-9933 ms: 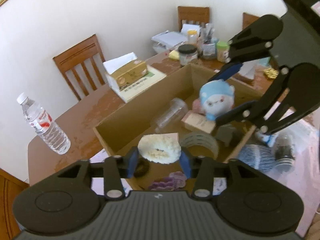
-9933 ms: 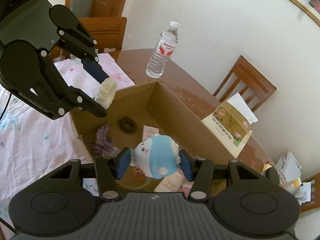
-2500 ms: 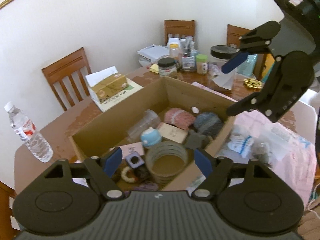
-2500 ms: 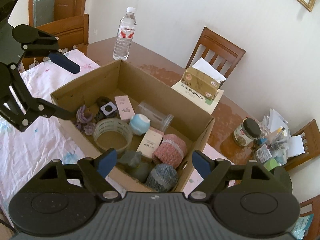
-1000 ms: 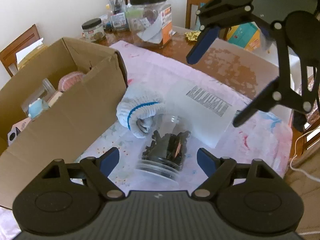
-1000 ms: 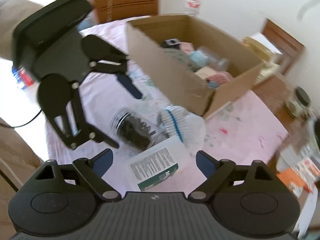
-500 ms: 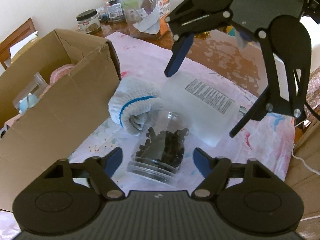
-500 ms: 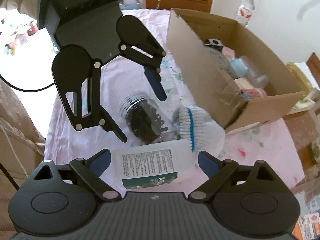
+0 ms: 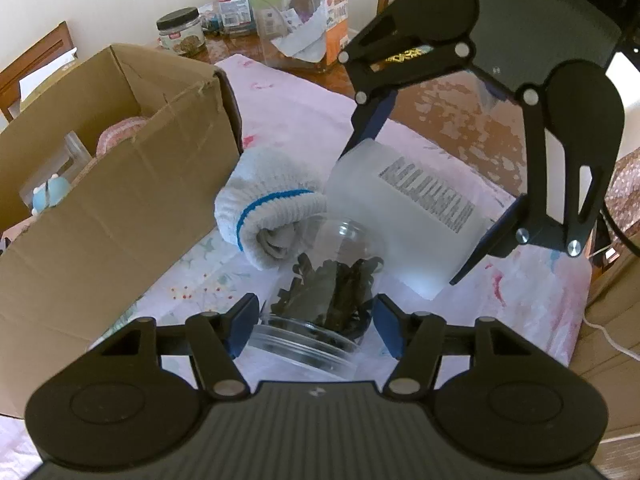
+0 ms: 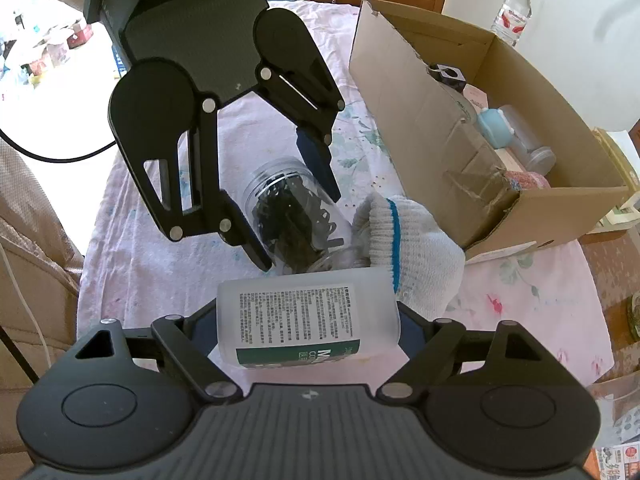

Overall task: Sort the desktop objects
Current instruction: 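Grasp the glass jar with left tool while right tool grasps the white bottle, then carry jar and bottle over the box and open both tools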

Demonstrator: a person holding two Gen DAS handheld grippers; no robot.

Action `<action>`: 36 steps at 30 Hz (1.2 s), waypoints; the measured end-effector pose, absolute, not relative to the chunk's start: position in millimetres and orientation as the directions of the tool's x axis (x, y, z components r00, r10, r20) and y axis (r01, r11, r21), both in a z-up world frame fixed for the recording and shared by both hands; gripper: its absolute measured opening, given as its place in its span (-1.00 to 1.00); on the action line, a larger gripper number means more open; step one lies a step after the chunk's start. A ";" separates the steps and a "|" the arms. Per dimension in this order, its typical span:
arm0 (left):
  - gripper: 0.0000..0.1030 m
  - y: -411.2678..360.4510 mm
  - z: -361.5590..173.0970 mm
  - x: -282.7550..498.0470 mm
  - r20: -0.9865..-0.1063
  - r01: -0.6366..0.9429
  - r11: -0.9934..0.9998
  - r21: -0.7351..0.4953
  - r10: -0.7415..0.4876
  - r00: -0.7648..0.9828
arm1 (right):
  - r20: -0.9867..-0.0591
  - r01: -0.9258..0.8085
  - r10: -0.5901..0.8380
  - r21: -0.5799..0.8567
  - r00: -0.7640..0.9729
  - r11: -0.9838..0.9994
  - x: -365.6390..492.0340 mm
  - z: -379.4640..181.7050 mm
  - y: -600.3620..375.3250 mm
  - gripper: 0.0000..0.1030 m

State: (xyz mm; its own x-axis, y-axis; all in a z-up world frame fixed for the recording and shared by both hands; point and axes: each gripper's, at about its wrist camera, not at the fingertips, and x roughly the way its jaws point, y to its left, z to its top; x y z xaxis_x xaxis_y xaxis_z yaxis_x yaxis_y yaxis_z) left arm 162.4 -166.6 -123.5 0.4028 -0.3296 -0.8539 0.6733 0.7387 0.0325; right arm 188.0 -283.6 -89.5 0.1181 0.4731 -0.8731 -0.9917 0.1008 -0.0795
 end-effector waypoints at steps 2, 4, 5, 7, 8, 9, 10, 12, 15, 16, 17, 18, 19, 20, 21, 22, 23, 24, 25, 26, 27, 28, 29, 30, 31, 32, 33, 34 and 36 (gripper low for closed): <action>0.21 -165.8 -120.7 160.8 -0.851 0.676 0.736 0.037 -0.332 0.408 | -0.874 -0.992 0.471 -0.076 0.117 0.105 188.8 -88.7 -284.0 0.72; 0.21 -164.8 -117.4 159.5 -0.846 0.677 0.734 0.046 -0.332 0.418 | -0.875 -0.991 0.470 -0.079 0.121 0.108 188.8 -87.0 -284.1 0.72; 0.21 -163.9 -115.8 159.2 -0.844 0.677 0.734 0.048 -0.333 0.421 | -0.875 -0.991 0.469 -0.078 0.121 0.110 188.9 -85.6 -284.5 0.72; 0.21 -162.7 -111.9 158.0 -0.840 0.676 0.735 0.057 -0.330 0.430 | -0.874 -0.990 0.470 -0.076 0.123 0.118 188.6 -82.7 -284.7 0.71; 0.21 -162.0 -109.7 157.4 -0.839 0.676 0.735 0.059 -0.330 0.432 | -0.873 -0.990 0.471 -0.077 0.125 0.121 188.1 -80.9 -284.6 0.71; 0.21 -161.4 -106.8 156.3 -0.836 0.675 0.735 0.060 -0.333 0.436 | -0.872 -0.989 0.472 -0.079 0.129 0.125 187.6 -78.5 -285.1 0.71; 0.21 -160.9 -103.8 155.4 -0.833 0.676 0.734 0.062 -0.335 0.440 | -0.871 -0.988 0.472 -0.083 0.134 0.127 186.3 -76.3 -285.1 0.71; 0.21 -160.1 -97.0 152.7 -0.828 0.678 0.732 0.072 -0.335 0.450 | -0.870 -0.987 0.472 -0.087 0.141 0.133 184.0 -71.4 -285.3 0.71; 0.21 -157.6 -86.4 150.6 -0.817 0.679 0.730 0.078 -0.343 0.463 | -0.867 -0.984 0.473 -0.098 0.157 0.147 180.3 -62.5 -285.2 0.71; 0.21 -156.4 -82.8 150.0 -0.813 0.678 0.730 0.080 -0.346 0.469 | -0.866 -0.983 0.473 -0.101 0.163 0.153 178.6 -59.7 -284.5 0.71; 0.21 -155.2 -79.2 149.3 -0.809 0.678 0.730 0.084 -0.348 0.474 | -0.864 -0.982 0.474 -0.105 0.169 0.160 177.4 -56.1 -284.3 0.71; 0.21 -154.3 -75.5 148.4 -0.805 0.679 0.729 0.089 -0.349 0.480 | -0.863 -0.980 0.474 -0.109 0.176 0.166 176.1 -52.4 -283.7 0.71; 0.21 -153.4 -71.9 147.8 -0.800 0.679 0.728 0.094 -0.350 0.486 | -0.861 -0.978 0.474 -0.115 0.185 0.171 174.7 -48.7 -282.2 0.71; 0.21 -152.0 -68.6 147.2 -0.795 0.679 0.727 0.099 -0.352 0.493 | -0.859 -0.976 0.474 -0.123 0.195 0.177 173.6 -44.7 -281.5 0.71; 0.21 -150.0 -64.6 147.0 -0.790 0.678 0.727 0.104 -0.354 0.501 | -0.857 -0.974 0.473 -0.131 0.204 0.183 172.7 -40.8 -280.7 0.71; 0.21 -148.5 -61.4 146.9 -0.785 0.678 0.727 0.108 -0.356 0.507 | -0.855 -0.972 0.473 -0.139 0.214 0.189 171.5 -37.3 -280.1 0.71; 0.21 -146.4 -58.0 146.8 -0.781 0.678 0.726 0.113 -0.357 0.513 | -0.852 -0.970 0.474 -0.147 0.224 0.195 170.9 -33.9 -278.3 0.71; 0.21 -144.2 -54.5 147.0 -0.776 0.678 0.726 0.117 -0.359 0.518 | -0.848 -0.968 0.476 -0.151 0.232 0.203 170.3 -29.2 -276.8 0.71; 0.21 -141.7 -51.1 147.1 -0.770 0.677 0.726 0.122 -0.361 0.526 | -0.845 -0.966 0.479 -0.153 0.238 0.209 170.3 -25.6 -276.0 0.71; 0.21 -139.0 -47.6 147.8 -0.765 0.675 0.727 0.128 -0.361 0.533 | -0.841 -0.964 0.481 -0.159 0.246 0.215 169.8 -21.7 -274.8 0.71; 0.21 -136.8 -44.2 149.1 -0.761 0.673 0.727 0.134 -0.359 0.540 | -0.837 -0.961 0.482 -0.169 0.258 0.220 169.1 -17.3 -272.8 0.71; 0.21 -134.8 -41.5 150.4 -0.757 0.670 0.729 0.140 -0.357 0.547 | -0.834 -0.958 0.483 -0.178 0.268 0.224 168.7 -14.0 -270.9 0.71; 0.21 -132.3 -38.1 151.3 -0.752 0.666 0.731 0.147 -0.355 0.555 | -0.831 -0.956 0.483 -0.187 0.277 0.227 168.2 -10.7 -268.9 0.71; 0.21 -130.0 -34.7 151.3 -0.747 0.664 0.732 0.154 -0.354 0.563 | -0.827 -0.953 0.484 -0.195 0.287 0.230 167.7 -6.8 -266.7 0.71; 0.21 -127.6 -31.4 151.9 -0.742 0.661 0.733 0.159 -0.353 0.570 | -0.824 -0.951 0.485 -0.202 0.294 0.233 167.9 -3.5 -264.4 0.71; 0.21 -125.3 -28.2 152.5 -0.737 0.658 0.735 0.165 -0.352 0.577 | -0.820 -0.949 0.486 -0.209 0.302 0.236 167.4 -0.1 -262.8 0.71; 0.21 -123.2 -25.2 152.8 -0.732 0.655 0.737 0.168 -0.351 0.583 | -0.816 -0.947 0.488 -0.217 0.310 0.238 167.4 3.4 -260.5 0.71; 0.21 -120.9 -22.7 152.4 -0.729 0.653 0.738 0.171 -0.351 0.588 | -0.815 -0.945 0.487 -0.222 0.315 0.240 167.1 6.3 -258.2 0.71; 0.21 -116.1 -16.9 153.0 -0.719 0.647 0.741 0.181 -0.349 0.601 | -0.809 -0.941 0.488 -0.235 0.328 0.243 167.3 12.2 -254.3 0.71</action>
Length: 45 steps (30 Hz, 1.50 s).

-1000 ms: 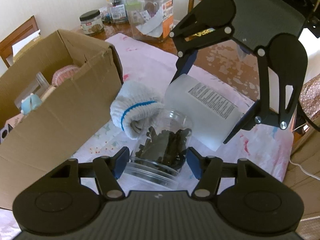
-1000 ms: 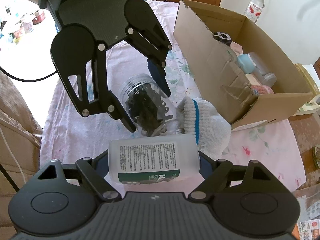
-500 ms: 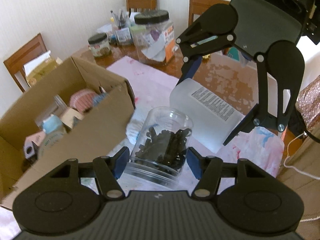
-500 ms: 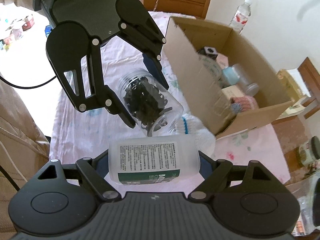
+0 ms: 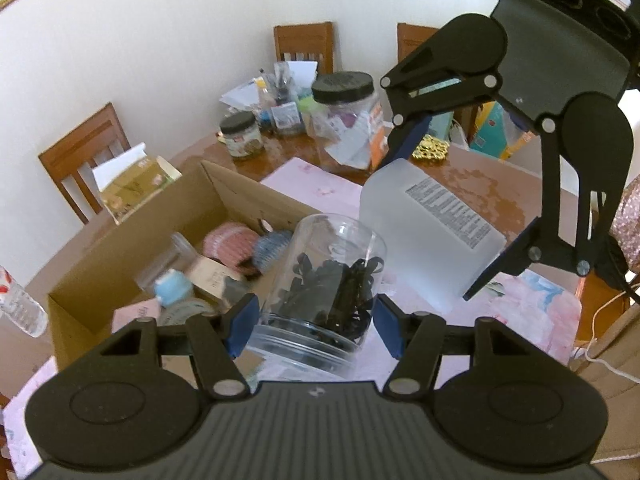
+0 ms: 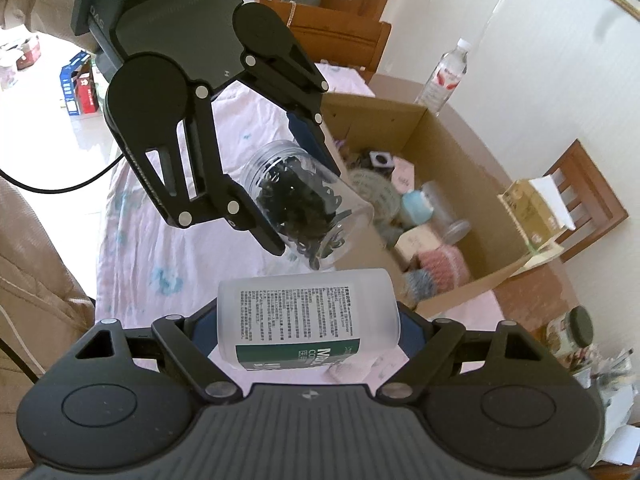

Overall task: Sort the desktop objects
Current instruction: 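Carry jar and bottle over the box and open both tools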

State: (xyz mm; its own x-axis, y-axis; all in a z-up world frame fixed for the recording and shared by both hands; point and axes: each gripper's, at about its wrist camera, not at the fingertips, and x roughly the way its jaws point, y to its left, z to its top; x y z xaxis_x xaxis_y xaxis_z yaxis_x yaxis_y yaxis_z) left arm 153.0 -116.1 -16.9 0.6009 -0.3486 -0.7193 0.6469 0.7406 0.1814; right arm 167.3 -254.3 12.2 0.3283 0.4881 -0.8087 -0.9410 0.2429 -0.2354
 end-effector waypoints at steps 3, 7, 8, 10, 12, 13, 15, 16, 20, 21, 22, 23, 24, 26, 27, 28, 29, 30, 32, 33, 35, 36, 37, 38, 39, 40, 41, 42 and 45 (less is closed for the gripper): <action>0.21 -109.3 -10.5 154.1 -0.708 0.637 0.747 0.189 -0.346 0.616 | -0.799 -0.935 0.492 -0.250 0.346 0.251 168.9 19.8 -247.3 0.71; 0.21 -99.9 -3.1 156.4 -0.697 0.624 0.755 0.204 -0.336 0.634 | -0.783 -0.926 0.497 -0.280 0.373 0.254 171.2 30.6 -238.1 0.71; 0.21 -97.3 -1.7 157.7 -0.695 0.621 0.756 0.205 -0.335 0.637 | -0.779 -0.924 0.500 -0.284 0.378 0.256 170.3 33.4 -237.0 0.71; 0.21 -92.4 0.4 159.9 -0.691 0.613 0.762 0.208 -0.329 0.644 | -0.772 -0.919 0.502 -0.297 0.390 0.258 172.2 37.2 -233.5 0.71; 0.21 -86.9 2.2 163.5 -0.686 0.604 0.769 0.210 -0.325 0.651 | -0.766 -0.915 0.503 -0.302 0.399 0.266 175.9 40.9 -230.1 0.71; 0.21 -84.1 2.9 165.3 -0.685 0.601 0.772 0.208 -0.323 0.653 | -0.763 -0.913 0.505 -0.303 0.404 0.273 178.3 42.5 -228.3 0.71; 0.21 -79.6 3.8 168.8 -0.683 0.594 0.776 0.211 -0.318 0.658 | -0.759 -0.909 0.505 -0.304 0.411 0.284 182.6 44.7 -224.9 0.71; 0.21 -77.1 3.9 170.7 -0.681 0.589 0.779 0.214 -0.313 0.662 | -0.756 -0.907 0.504 -0.309 0.418 0.288 184.3 45.7 -222.4 0.71; 0.21 -67.2 4.3 180.4 -0.678 0.572 0.792 0.214 -0.301 0.671 | -0.754 -0.901 0.500 -0.304 0.426 0.310 196.8 46.7 -216.1 0.71; 0.21 -64.8 4.4 183.0 -0.678 0.568 0.795 0.213 -0.298 0.672 | -0.753 -0.900 0.499 -0.302 0.428 0.315 199.8 45.7 -214.7 0.71; 0.21 -62.2 3.9 185.6 -0.679 0.563 0.798 0.214 -0.292 0.673 | -0.752 -0.898 0.498 -0.303 0.432 0.321 203.6 45.0 -212.5 0.71; 0.21 -59.7 3.3 188.5 -0.680 0.557 0.802 0.215 -0.287 0.674 | -0.752 -0.895 0.496 -0.301 0.435 0.328 207.6 44.1 -210.4 0.71; 0.21 -57.1 2.2 192.3 -0.681 0.552 0.806 0.214 -0.282 0.675 | -0.751 -0.893 0.494 -0.299 0.438 0.338 212.9 43.5 -208.1 0.71; 0.21 -51.0 0.1 201.2 -0.685 0.537 0.817 0.210 -0.269 0.677 | -0.751 -0.889 0.493 -0.286 0.440 0.357 222.7 42.6 -205.0 0.71; 0.21 -47.9 -1.6 206.2 -0.689 0.528 0.824 0.204 -0.263 0.676 | -0.750 -0.886 0.493 -0.277 0.441 0.372 229.1 42.1 -202.9 0.71; 0.21 -45.0 -3.4 211.2 -0.693 0.522 0.830 0.197 -0.259 0.673 | -0.749 -0.883 0.493 -0.268 0.442 0.385 234.0 41.7 -201.1 0.71; 0.21 -42.1 -5.0 216.3 -0.697 0.511 0.838 0.191 -0.251 0.672 | -0.747 -0.880 0.495 -0.258 0.443 0.399 239.7 41.3 -199.3 0.71; 0.21 -39.4 -6.7 221.2 -0.700 0.499 0.846 0.187 -0.241 0.672 | -0.748 -0.877 0.495 -0.245 0.442 0.412 245.8 40.7 -197.5 0.71; 0.21 -34.3 -11.3 233.5 -0.712 0.471 0.864 0.179 -0.216 0.668 | -0.752 -0.871 0.490 -0.226 0.440 0.436 255.3 37.9 -193.4 0.71; 0.21 -32.4 -13.0 237.8 -0.719 0.455 0.872 0.179 -0.200 0.666 | -0.756 -0.866 0.483 -0.218 0.441 0.450 261.3 35.9 -191.0 0.71; 0.21 -28.2 -17.4 248.8 -0.730 0.422 0.890 0.173 -0.172 0.662 | -0.767 -0.851 0.463 -0.200 0.444 0.485 275.0 30.3 -185.1 0.71; 0.22 -25.7 -19.5 255.1 -0.736 0.405 0.899 0.164 -0.162 0.657 | -0.774 -0.843 0.453 -0.187 0.443 0.504 282.0 27.9 -182.3 0.71; 0.22 -23.2 -21.5 260.3 -0.742 0.385 0.909 0.158 -0.148 0.654 | -0.785 -0.834 0.442 -0.166 0.435 0.526 290.1 25.2 -179.7 0.71; 0.23 -21.0 -23.2 264.5 -0.746 0.366 0.918 0.155 -0.134 0.652 | -0.790 -0.820 0.432 -0.148 0.435 0.553 298.1 22.8 -177.2 0.71; 0.26 -19.3 -25.1 269.0 -0.748 0.350 0.924 0.153 -0.123 0.652 | -0.785 -0.798 0.427 -0.136 0.448 0.586 305.0 20.8 -175.9 0.71; 0.36 -17.6 -27.0 273.1 -0.751 0.338 0.929 0.153 -0.113 0.651 | -0.777 -0.773 0.425 -0.122 0.464 0.622 312.2 19.9 -175.1 0.72; 0.47 -16.0 -28.4 276.3 -0.754 0.322 0.935 0.150 -0.102 0.649 | -0.780 -0.750 0.420 -0.094 0.464 0.655 320.1 19.1 -174.5 0.72; 0.51 -14.2 -29.4 279.1 -0.758 0.303 0.942 0.144 -0.092 0.646 | -0.789 -0.727 0.418 -0.053 0.451 0.685 328.6 17.8 -174.5 0.72; 0.55 -13.3 -29.2 280.8 -0.764 0.267 0.954 0.139 -0.068 0.641 | -0.790 -0.673 0.422 0.016 0.446 0.740 342.9 15.6 -178.8 0.72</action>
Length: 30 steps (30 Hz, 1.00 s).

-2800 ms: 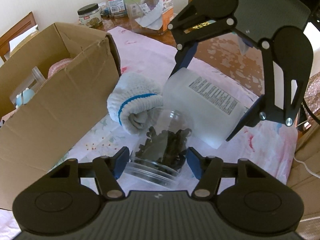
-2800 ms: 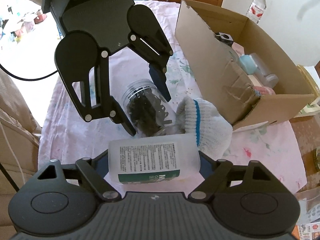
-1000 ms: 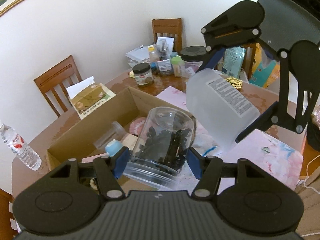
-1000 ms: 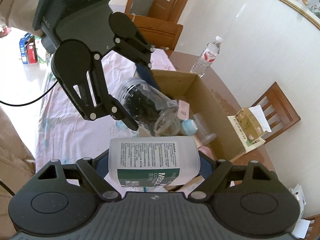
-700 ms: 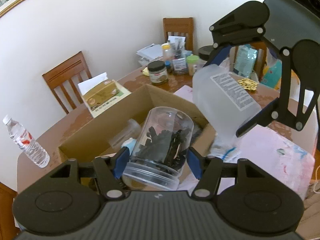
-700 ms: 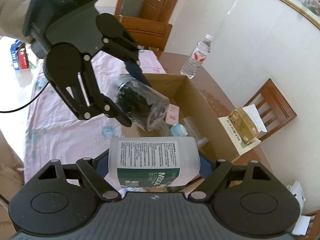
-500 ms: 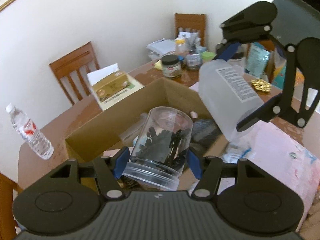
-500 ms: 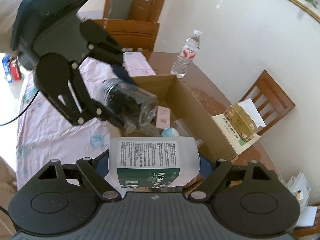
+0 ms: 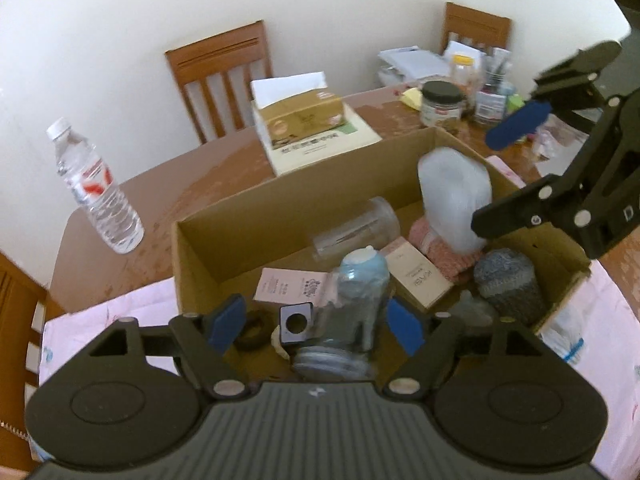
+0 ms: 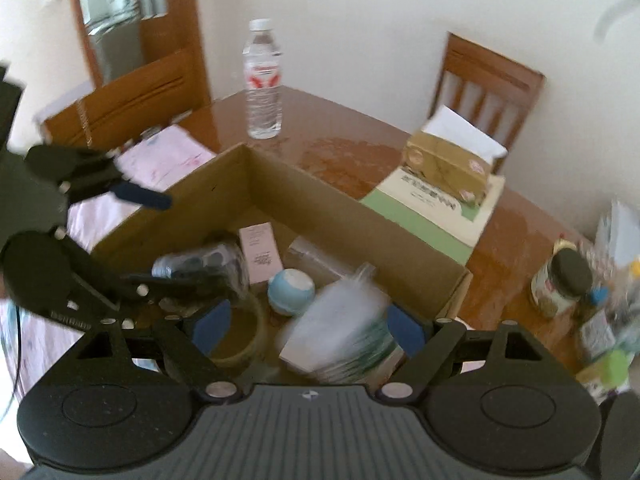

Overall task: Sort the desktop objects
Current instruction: 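Carry jar and bottle over the box and open both tools, then move left tool to the white glove and grasp it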

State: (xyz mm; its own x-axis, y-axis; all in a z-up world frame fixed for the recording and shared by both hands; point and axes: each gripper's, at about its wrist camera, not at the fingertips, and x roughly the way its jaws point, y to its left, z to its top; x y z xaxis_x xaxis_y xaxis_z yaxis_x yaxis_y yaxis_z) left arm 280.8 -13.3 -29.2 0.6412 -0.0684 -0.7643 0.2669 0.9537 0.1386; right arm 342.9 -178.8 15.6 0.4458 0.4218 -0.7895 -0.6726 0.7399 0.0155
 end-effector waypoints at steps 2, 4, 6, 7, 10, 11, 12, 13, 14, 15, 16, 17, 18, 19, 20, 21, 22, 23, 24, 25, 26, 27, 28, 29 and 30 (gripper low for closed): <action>0.63 -12.8 -28.9 277.7 -0.770 0.255 0.958 0.133 -0.062 0.635 | -0.786 -0.649 0.410 0.014 0.463 0.760 342.6 14.2 -183.0 0.73; 0.66 -14.5 -27.7 274.7 -0.783 0.236 0.963 0.132 -0.045 0.621 | -0.787 -0.643 0.407 0.017 0.463 0.766 338.1 12.0 -188.6 0.73; 0.66 -17.4 -25.4 268.5 -0.787 0.224 0.966 0.125 -0.041 0.616 | -0.788 -0.629 0.398 0.018 0.470 0.778 331.9 10.1 -195.0 0.74; 0.66 -18.5 -24.3 267.1 -0.788 0.222 0.968 0.121 -0.042 0.614 | -0.790 -0.623 0.397 0.024 0.468 0.782 328.3 9.1 -198.4 0.74; 0.68 -25.1 -17.6 253.0 -0.783 0.223 0.969 0.102 -0.060 0.619 | -0.786 -0.604 0.397 0.038 0.474 0.796 316.4 7.5 -209.3 0.74; 0.70 -27.1 -15.6 248.1 -0.784 0.223 0.970 0.096 -0.064 0.617 | -0.784 -0.597 0.396 0.041 0.478 0.801 310.8 7.1 -213.5 0.74; 0.70 -29.6 -13.8 243.0 -0.786 0.219 0.971 0.093 -0.064 0.615 | -0.780 -0.593 0.398 0.042 0.483 0.804 306.0 7.2 -216.6 0.74; 0.70 -32.5 -11.7 238.1 -0.786 0.218 0.972 0.091 -0.064 0.615 | -0.777 -0.590 0.398 0.042 0.488 0.806 299.5 7.3 -220.6 0.74; 0.70 -35.3 -10.0 233.0 -0.785 0.223 0.971 0.087 -0.070 0.616 | -0.775 -0.588 0.397 0.041 0.492 0.808 293.4 7.7 -224.0 0.75; 0.71 -38.2 -8.5 228.0 -0.784 0.227 0.970 0.081 -0.079 0.616 | -0.770 -0.585 0.397 0.039 0.499 0.810 287.1 8.3 -227.9 0.76; 0.71 -40.5 -6.8 223.7 -0.781 0.230 0.970 0.074 -0.087 0.619 | -0.766 -0.582 0.398 0.039 0.504 0.812 281.1 9.1 -231.8 0.77; 0.71 -43.0 -5.6 219.7 -0.778 0.229 0.971 0.066 -0.094 0.621 | -0.765 -0.582 0.401 0.042 0.504 0.812 276.2 8.9 -235.0 0.77; 0.71 -46.0 -4.8 215.9 -0.777 0.227 0.972 0.057 -0.100 0.621 | -0.765 -0.583 0.403 0.046 0.501 0.811 270.8 8.2 -238.4 0.77; 0.71 -49.0 -4.2 212.0 -0.777 0.228 0.973 0.046 -0.109 0.621 | -0.763 -0.581 0.406 0.049 0.502 0.812 266.7 8.5 -240.9 0.77; 0.72 -51.8 -3.7 208.7 -0.775 0.230 0.973 0.037 -0.117 0.621 | -0.761 -0.579 0.408 0.051 0.505 0.814 262.9 8.0 -243.3 0.77; 0.72 -54.8 -3.4 205.2 -0.774 0.233 0.972 0.028 -0.126 0.621 | -0.759 -0.577 0.407 0.051 0.508 0.815 258.6 7.0 -246.0 0.77; 0.73 -58.1 -3.3 201.6 -0.773 0.233 0.972 0.021 -0.132 0.621 | -0.757 -0.577 0.407 0.050 0.510 0.815 254.2 6.5 -248.6 0.77; 0.75 -61.4 -3.4 198.4 -0.770 0.230 0.973 0.018 -0.134 0.623 | -0.755 -0.574 0.406 0.048 0.515 0.817 250.4 5.7 -251.3 0.77; 0.77 -64.6 -3.8 195.5 -0.768 0.229 0.973 0.017 -0.134 0.626 | -0.752 -0.569 0.403 0.046 0.521 0.821 246.6 5.0 -254.3 0.77; 0.79 -68.7 -4.8 192.4 -0.766 0.230 0.973 0.016 -0.136 0.628 | -0.751 -0.568 0.404 0.046 0.522 0.821 243.0 4.2 -257.0 0.78; 0.79 -72.4 -5.9 190.1 -0.766 0.233 0.972 0.015 -0.138 0.628 | -0.751 -0.569 0.407 0.050 0.521 0.821 239.6 3.3 -260.1 0.79; 0.79 -76.5 -7.4 187.9 -0.767 0.236 0.972 0.015 -0.140 0.626 | -0.750 -0.567 0.406 0.050 0.523 0.822 236.2 1.5 -262.8 0.79; 0.79 -81.5 -9.4 185.9 -0.768 0.239 0.971 0.014 -0.142 0.624 | -0.750 -0.564 0.399 0.042 0.528 0.825 232.5 -1.0 -265.8 0.80; 0.79 -85.3 -10.9 184.3 -0.768 0.240 0.971 0.014 -0.143 0.624 | -0.752 -0.561 0.391 0.033 0.532 0.827 229.2 -3.6 -267.9 0.81; 0.79 -89.9 -12.7 182.8 -0.769 0.240 0.971 0.012 -0.145 0.623 | -0.753 -0.558 0.383 0.025 0.535 0.829 225.4 -6.6 -270.1 0.81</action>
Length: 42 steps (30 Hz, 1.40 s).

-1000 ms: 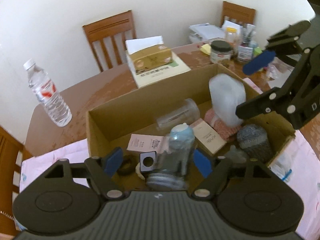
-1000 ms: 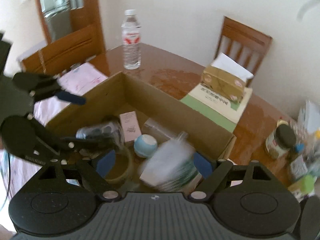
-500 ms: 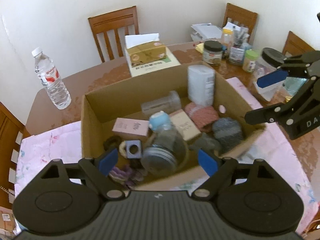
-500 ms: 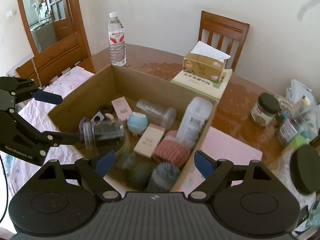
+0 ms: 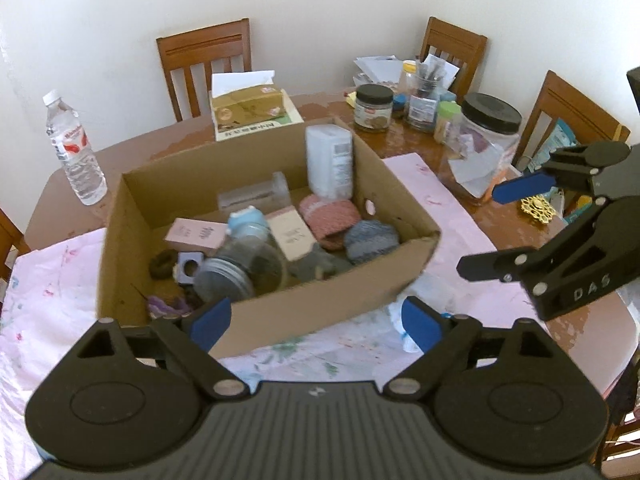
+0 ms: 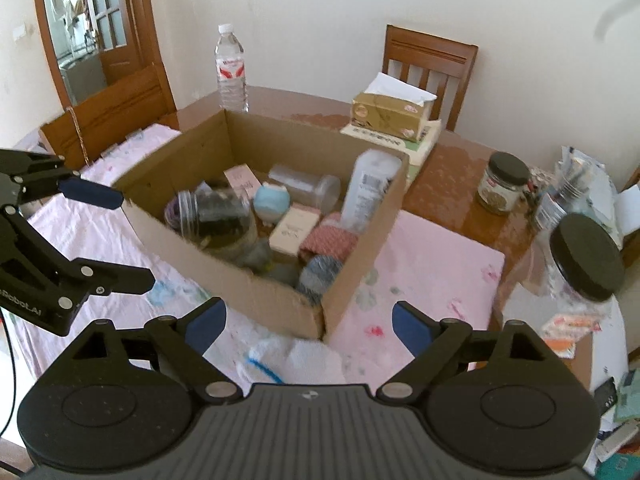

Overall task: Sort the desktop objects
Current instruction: 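Move left tool to the white glove and grasp it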

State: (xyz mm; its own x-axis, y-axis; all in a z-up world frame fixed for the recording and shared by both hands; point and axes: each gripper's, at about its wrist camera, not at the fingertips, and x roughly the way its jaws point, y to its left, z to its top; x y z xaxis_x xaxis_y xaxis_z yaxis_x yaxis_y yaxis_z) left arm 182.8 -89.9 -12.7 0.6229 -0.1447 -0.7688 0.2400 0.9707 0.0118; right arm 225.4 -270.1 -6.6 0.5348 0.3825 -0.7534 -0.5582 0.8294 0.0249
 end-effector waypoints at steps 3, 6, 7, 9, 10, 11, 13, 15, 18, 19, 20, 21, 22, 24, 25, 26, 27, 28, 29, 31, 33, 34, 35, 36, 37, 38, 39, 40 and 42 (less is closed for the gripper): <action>0.79 -101.5 -18.7 178.4 -0.767 0.250 0.968 0.003 -0.158 0.622 | -0.759 -0.531 0.370 0.039 0.536 0.847 215.6 -15.7 -279.6 0.81; 0.79 -116.1 -26.6 175.1 -0.767 0.258 0.966 0.020 -0.150 0.624 | -0.762 -0.497 0.355 0.051 0.542 0.866 205.3 -26.3 -290.1 0.85; 0.79 -122.0 -29.2 174.3 -0.768 0.264 0.964 0.022 -0.153 0.622 | -0.767 -0.486 0.349 0.056 0.538 0.872 202.3 -30.3 -294.0 0.86; 0.79 -131.7 -33.7 173.9 -0.767 0.277 0.961 0.022 -0.161 0.621 | -0.777 -0.469 0.341 0.067 0.529 0.880 196.1 -36.9 -302.7 0.88; 0.79 -137.1 -36.5 174.1 -0.767 0.284 0.959 0.023 -0.165 0.620 | -0.780 -0.460 0.327 0.057 0.533 0.886 193.2 -39.6 -306.3 0.90; 0.79 -141.5 -38.9 174.6 -0.766 0.287 0.958 0.019 -0.171 0.620 | -0.784 -0.451 0.308 0.040 0.539 0.891 191.0 -42.7 -309.4 0.93; 0.79 -148.7 -44.0 176.2 -0.765 0.285 0.959 0.000 -0.183 0.617 | -0.793 -0.447 0.282 0.015 0.539 0.895 185.7 -48.6 -316.4 0.95; 0.79 -156.9 -49.7 179.8 -0.769 0.283 0.959 -0.019 -0.195 0.609 | -0.799 -0.444 0.274 0.009 0.535 0.896 180.7 -52.8 -323.7 0.99; 0.80 -170.5 -58.7 185.1 -0.772 0.290 0.957 -0.022 -0.200 0.603 | -0.809 -0.442 0.269 0.012 0.523 0.897 174.0 -58.1 -332.1 0.99; 0.79 -175.1 -62.5 186.9 -0.772 0.292 0.956 -0.016 -0.197 0.604 | -0.813 -0.443 0.266 0.012 0.517 0.896 173.0 -59.4 -333.6 0.99; 0.79 -179.3 -66.7 188.9 -0.773 0.295 0.956 -0.010 -0.194 0.604 | -0.817 -0.445 0.261 0.007 0.514 0.895 171.2 -61.2 -334.5 0.99; 0.79 -183.1 -71.2 190.9 -0.774 0.295 0.955 -0.003 -0.189 0.604 | -0.821 -0.445 0.253 -0.002 0.512 0.895 169.5 -63.1 -335.3 0.99; 0.80 -186.0 -75.4 193.1 -0.777 0.292 0.957 0.003 -0.181 0.603 | -0.823 -0.445 0.249 -0.005 0.510 0.896 168.3 -64.1 -335.6 0.99; 0.80 -191.0 -83.4 197.2 -0.779 0.284 0.959 0.014 -0.168 0.604 | -0.826 -0.443 0.253 0.004 0.504 0.896 166.1 -66.0 -338.9 0.99; 0.80 -192.8 -88.0 199.5 -0.779 0.280 0.960 0.016 -0.164 0.605 | -0.825 -0.440 0.256 0.010 0.504 0.898 165.6 -66.2 -340.9 0.99; 0.80 -194.5 -92.3 201.8 -0.781 0.276 0.961 0.020 -0.157 0.604 | -0.824 -0.438 0.259 0.016 0.503 0.899 164.9 -66.3 -343.1 0.99; 0.80 -195.8 -95.9 204.2 -0.783 0.271 0.962 0.023 -0.152 0.603 | -0.824 -0.436 0.263 0.021 0.503 0.900 164.5 -66.3 -345.2 0.99; 0.80 -196.3 -99.3 206.3 -0.786 0.269 0.963 0.021 -0.150 0.600 | -0.822 -0.432 0.263 0.023 0.505 0.902 164.2 -66.2 -346.6 0.99; 0.80 -197.5 -103.4 208.4 -0.792 0.269 0.963 0.018 -0.150 0.591 | -0.821 -0.427 0.261 0.023 0.508 0.904 163.8 -66.3 -348.0 0.99; 0.79 -201.4 -110.1 210.8 -0.798 0.273 0.962 0.026 -0.144 0.585 | -0.821 -0.420 0.259 0.026 0.509 0.907 163.2 -66.5 -351.4 0.99; 0.79 -205.9 -116.7 212.1 -0.803 0.283 0.958 0.049 -0.131 0.581 | -0.820 -0.409 0.259 0.034 0.510 0.912 163.0 -66.2 -355.1 0.99; 0.79 -208.1 -119.7 212.8 -0.805 0.285 0.956 0.063 -0.120 0.581 | -0.820 -0.405 0.259 0.036 0.510 0.913 163.9 -66.8 -355.9 0.99; 0.78 -209.7 -122.2 213.2 -0.804 0.289 0.955 0.073 -0.116 0.583 | -0.819 -0.399 0.256 0.036 0.514 0.916 163.8 -66.7 -357.2 0.99; 0.78 -210.7 -124.1 213.6 -0.802 0.289 0.954 0.079 -0.111 0.587 | -0.818 -0.394 0.254 0.037 0.516 0.918 164.2 -66.8 -358.4 0.99; 0.77 -211.5 -125.3 214.4 -0.803 0.287 0.954 0.082 -0.107 0.586 | -0.818 -0.393 0.256 0.040 0.515 0.919 164.6 -67.0 -359.8 0.99; 0.73 -212.0 -126.6 215.2 -0.805 0.286 0.955 0.082 -0.105 0.584 | -0.818 -0.392 0.257 0.043 0.514 0.919 164.6 -67.0 -360.8 0.99; 0.69 -212.3 -127.8 215.9 -0.805 0.281 0.956 0.082 -0.103 0.584 | -0.818 -0.390 0.256 0.043 0.515 0.920 164.5 -66.9 -361.2 0.99; 0.66 -212.5 -128.1 215.7 -0.803 0.277 0.957 0.083 -0.101 0.588 | -0.818 -0.390 0.255 0.041 0.516 0.920 163.9 -66.8 -361.4 0.99; 0.53 -212.7 -129.7 217.1 -0.808 0.277 0.958 0.079 -0.102 0.581 | -0.817 -0.391 0.257 0.042 0.516 0.919 163.8 -66.6 -361.2 0.99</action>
